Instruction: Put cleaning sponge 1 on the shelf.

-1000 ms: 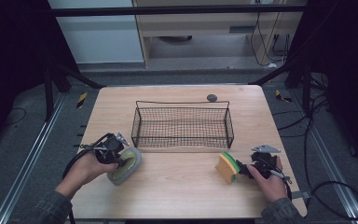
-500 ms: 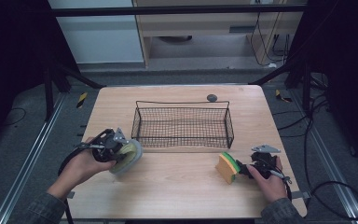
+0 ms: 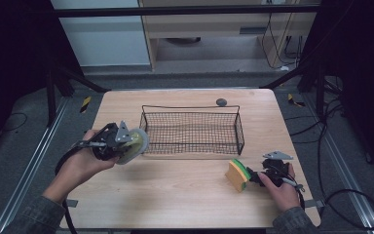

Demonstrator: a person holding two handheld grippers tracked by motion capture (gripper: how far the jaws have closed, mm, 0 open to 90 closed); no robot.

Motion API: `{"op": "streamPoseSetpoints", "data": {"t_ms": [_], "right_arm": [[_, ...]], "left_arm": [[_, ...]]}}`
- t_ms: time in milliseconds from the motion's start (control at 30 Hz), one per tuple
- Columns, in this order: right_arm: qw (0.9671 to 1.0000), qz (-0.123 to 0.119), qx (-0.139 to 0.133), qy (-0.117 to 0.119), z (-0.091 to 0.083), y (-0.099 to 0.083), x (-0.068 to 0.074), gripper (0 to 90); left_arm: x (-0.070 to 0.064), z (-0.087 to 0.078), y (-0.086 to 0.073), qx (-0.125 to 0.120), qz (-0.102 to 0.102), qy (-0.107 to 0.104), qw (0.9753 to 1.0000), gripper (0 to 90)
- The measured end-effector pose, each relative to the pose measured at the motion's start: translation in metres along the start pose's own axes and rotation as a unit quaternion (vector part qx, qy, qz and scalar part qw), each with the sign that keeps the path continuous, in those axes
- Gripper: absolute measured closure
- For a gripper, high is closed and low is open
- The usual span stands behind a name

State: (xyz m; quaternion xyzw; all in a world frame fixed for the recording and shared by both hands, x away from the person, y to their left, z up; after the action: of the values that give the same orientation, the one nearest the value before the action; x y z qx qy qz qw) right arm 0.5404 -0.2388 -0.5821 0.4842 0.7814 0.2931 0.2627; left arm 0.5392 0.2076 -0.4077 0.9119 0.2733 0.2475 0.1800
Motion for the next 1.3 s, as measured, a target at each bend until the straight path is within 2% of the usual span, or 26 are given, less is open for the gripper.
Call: {"op": "streamPoseSetpoints", "data": {"t_ms": [300,367,567,900,1067,1300], "right_arm": [[1.0000,0.000,0.000,0.000,0.000,0.000,0.000,0.4],[1.0000,0.000,0.000,0.000,0.000,0.000,0.000,0.4],[1.0000,0.000,0.000,0.000,0.000,0.000,0.000,0.4],[1.0000,-0.002,0.001,-0.001,0.000,0.000,0.000,0.4],[1.0000,-0.001,0.000,-0.001,0.000,0.000,0.000,0.4],[1.0000,-0.001,0.000,-0.001,0.000,0.000,0.000,0.4]], "left_arm": [[0.011,-0.010,0.027,-0.016,0.029,0.029,0.9990,70.1],[0.011,-0.011,0.030,-0.020,0.030,0.029,0.9989,70.1],[0.015,-0.012,0.041,-0.030,0.039,0.046,0.9977,70.1],[0.025,-0.009,0.066,-0.048,0.082,0.071,0.9929,70.1],[0.027,-0.002,0.078,-0.058,0.096,0.077,0.9907,70.1],[0.025,0.006,0.085,-0.058,0.104,0.077,0.9899,70.1]]}}
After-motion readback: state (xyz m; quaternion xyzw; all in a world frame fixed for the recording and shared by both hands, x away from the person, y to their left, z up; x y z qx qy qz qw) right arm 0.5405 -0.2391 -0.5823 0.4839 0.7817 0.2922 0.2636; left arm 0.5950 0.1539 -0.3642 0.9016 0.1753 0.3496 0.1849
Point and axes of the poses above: each handheld gripper's, and its own axes: z roughly forward along the jaws, y roughly out of its top, x roughly to its left, the point moved 10 cm from there along z, roughly forward along the jaws, and after that the axes turned 10 degrees about -z, right-handed, at the moved point
